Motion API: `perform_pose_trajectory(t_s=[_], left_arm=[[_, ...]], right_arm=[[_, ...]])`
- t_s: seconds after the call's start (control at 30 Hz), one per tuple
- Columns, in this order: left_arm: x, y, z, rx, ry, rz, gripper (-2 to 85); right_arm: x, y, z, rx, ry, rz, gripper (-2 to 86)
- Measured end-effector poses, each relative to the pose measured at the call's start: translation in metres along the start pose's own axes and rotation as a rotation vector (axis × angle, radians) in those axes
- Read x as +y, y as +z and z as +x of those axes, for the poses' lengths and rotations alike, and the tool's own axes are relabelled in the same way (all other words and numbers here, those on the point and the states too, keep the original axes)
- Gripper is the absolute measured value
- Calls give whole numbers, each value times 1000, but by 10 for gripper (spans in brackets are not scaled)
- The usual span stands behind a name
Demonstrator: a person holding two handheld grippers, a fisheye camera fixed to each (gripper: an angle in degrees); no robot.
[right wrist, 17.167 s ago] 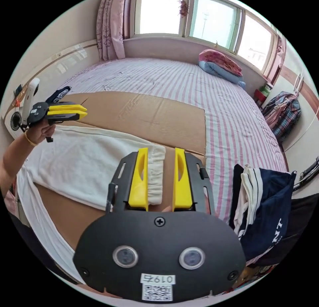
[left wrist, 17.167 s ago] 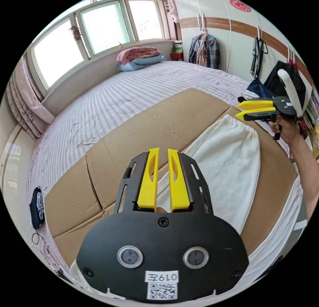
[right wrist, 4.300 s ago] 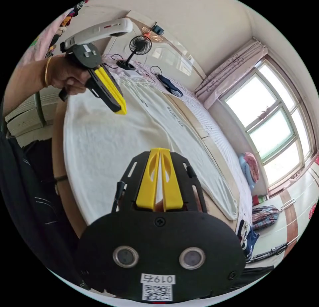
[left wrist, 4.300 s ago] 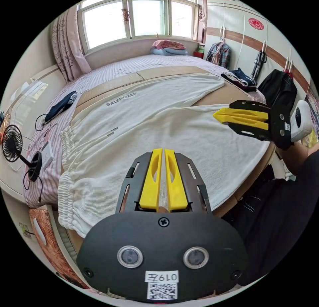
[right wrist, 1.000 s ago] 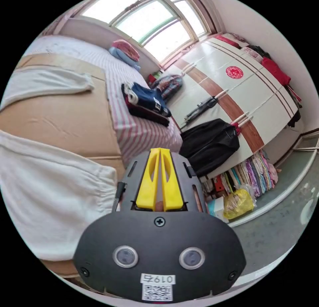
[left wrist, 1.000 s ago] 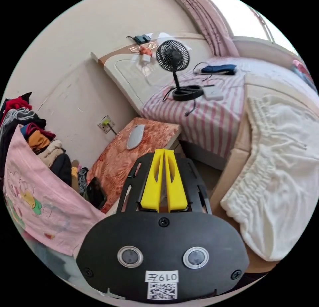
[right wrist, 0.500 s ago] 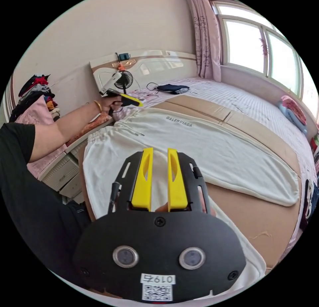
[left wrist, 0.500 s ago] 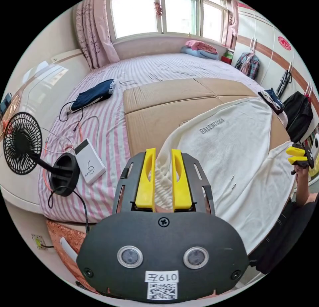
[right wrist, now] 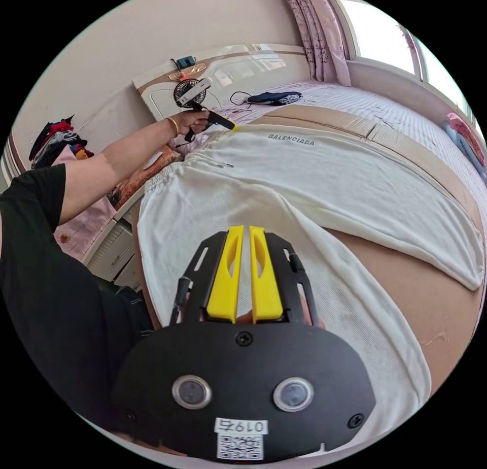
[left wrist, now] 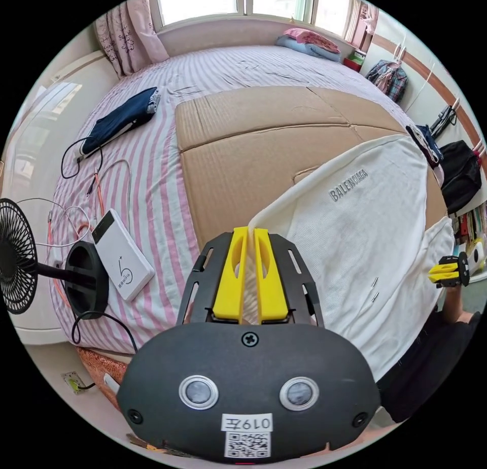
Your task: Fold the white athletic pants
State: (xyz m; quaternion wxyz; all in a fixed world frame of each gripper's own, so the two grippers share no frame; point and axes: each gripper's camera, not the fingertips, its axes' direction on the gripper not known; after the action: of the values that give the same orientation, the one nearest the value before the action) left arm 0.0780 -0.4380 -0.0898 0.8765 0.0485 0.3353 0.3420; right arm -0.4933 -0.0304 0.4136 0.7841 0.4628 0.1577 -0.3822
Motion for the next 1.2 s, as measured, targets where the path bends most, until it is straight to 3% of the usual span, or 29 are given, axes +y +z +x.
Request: perform_pose_trajectory(t_s=[0.13,0.3,0.43,0.57,0.6,0.67,0.73,1.0,1.2], left_arm=[[-14,4,17,-55,5,-5,15],[-24,-21,34,-114,-38,68,22],[-44,-35,99,-343,34,148,16],[-82,-36,133,-535,-30,171,11],[-88,-35,135,-503,-18,171,11],[-108,-27,142,-143,86,157,13],[-124,-16,157,82,153,147,15],[-214,51,263,-4,369,96,43],[-292,80,281,156,358,92,62]], right_arm=[[-6,-2,-23,53,-64,6,29],[-5,-20,-41,319,-83,49,51],[-6,-16,-45,434,-29,42,59],[-19,7,-79,560,-119,6,61],[-20,11,-86,588,-149,2,60],[-24,29,-108,707,-295,-30,59],[-26,42,-121,772,-403,-47,61],[-38,103,-163,964,-732,-188,63],[-38,134,-184,971,-824,-221,61]])
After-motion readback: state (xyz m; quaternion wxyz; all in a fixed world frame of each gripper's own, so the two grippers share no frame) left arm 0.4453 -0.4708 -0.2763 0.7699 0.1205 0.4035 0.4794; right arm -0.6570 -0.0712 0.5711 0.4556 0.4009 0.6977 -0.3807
